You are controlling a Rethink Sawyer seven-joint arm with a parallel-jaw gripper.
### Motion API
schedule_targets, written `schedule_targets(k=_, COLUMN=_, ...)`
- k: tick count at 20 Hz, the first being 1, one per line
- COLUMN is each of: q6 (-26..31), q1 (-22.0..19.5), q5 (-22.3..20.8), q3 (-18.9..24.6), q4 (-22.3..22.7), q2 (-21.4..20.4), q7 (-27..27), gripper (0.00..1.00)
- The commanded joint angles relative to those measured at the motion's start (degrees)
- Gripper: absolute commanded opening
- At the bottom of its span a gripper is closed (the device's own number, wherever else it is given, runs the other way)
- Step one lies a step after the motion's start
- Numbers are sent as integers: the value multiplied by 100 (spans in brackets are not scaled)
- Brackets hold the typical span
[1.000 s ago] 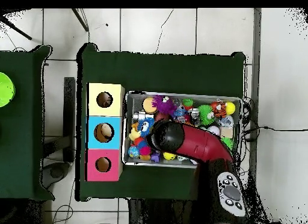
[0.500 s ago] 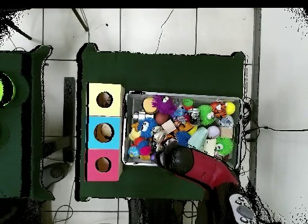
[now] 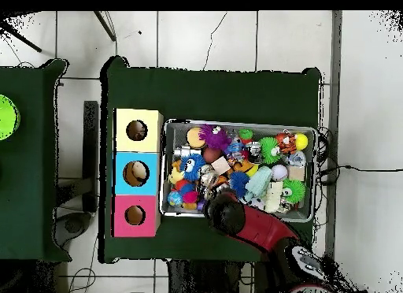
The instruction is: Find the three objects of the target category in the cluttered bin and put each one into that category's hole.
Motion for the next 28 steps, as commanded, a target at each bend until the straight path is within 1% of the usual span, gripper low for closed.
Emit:
schedule_targets(k=1, q6=-973, q1=120, q5=541, q3=693, q4=180, q2=857, q7=1533, gripper=0)
schedule_targets(k=3, q6=-1093, q1=146, q5=628, q3=690, q4=200, q2=911, q7=1576, gripper=0)
schedule_targets(k=6, q6=-1339, q1=83, q5=688, q3=798, q4=233, q2=1027, q7=1584, gripper=0)
schedule_targets(k=8, q6=-1380, q1=81, q5=693, q3=782, q4=241, q2=1007, q7=1492, gripper=0)
schedule_targets(k=9, q6=-1308, q1=78, q5=670, q3=750, q4=257, q2=932, q7=1388, gripper=0)
schedule_targets(k=11, q6=-926, q1=0, q5=564, q3=658, q4=301, q2=629, q7=1044, gripper=0)
schedule_targets(k=12, q6=-572, q1=-60, q5=485, q3=550, q4=319, q2=353, q7=793, gripper=0)
schedule_targets(k=13, q6=-17, q1=-225, q5=351, q3=485, q4=320, q2=-26, q7=439, gripper=0)
schedule_targets(k=14, q6=755, q1=-457, q5=217, q3=439, q4=247, q2=-482, q7=-4, gripper=0)
schedule_targets(k=15, q6=1407, q1=-629, q5=103, q3=376, q4=68, q2=-820, q7=-405, gripper=0)
schedule_targets(k=16, q6=1848, q1=-727, q5=0, q3=328, q4=-143, q2=-975, q7=-703, gripper=0)
schedule_targets(k=17, q6=2069, q1=-770, q5=-96, q3=287, q4=-353, q2=-1021, q7=-898, gripper=0)
schedule_targets(k=19, q6=2245, q1=-796, q5=-268, q3=278, q4=-678, q2=-972, q7=-1087, gripper=0)
schedule_targets(k=22, q6=2423, q1=-815, q5=-542, q3=331, q4=-985, q2=-937, q7=-1063, gripper=0)
schedule_targets(k=25, q6=2599, q1=-897, q5=-824, q3=420, q4=-1168, q2=-974, q7=-1049, gripper=0)
schedule_targets(k=28, q6=2689, q1=-1052, q5=-1047, q3=578, q4=-1351, q2=-925, q7=-1090, gripper=0)
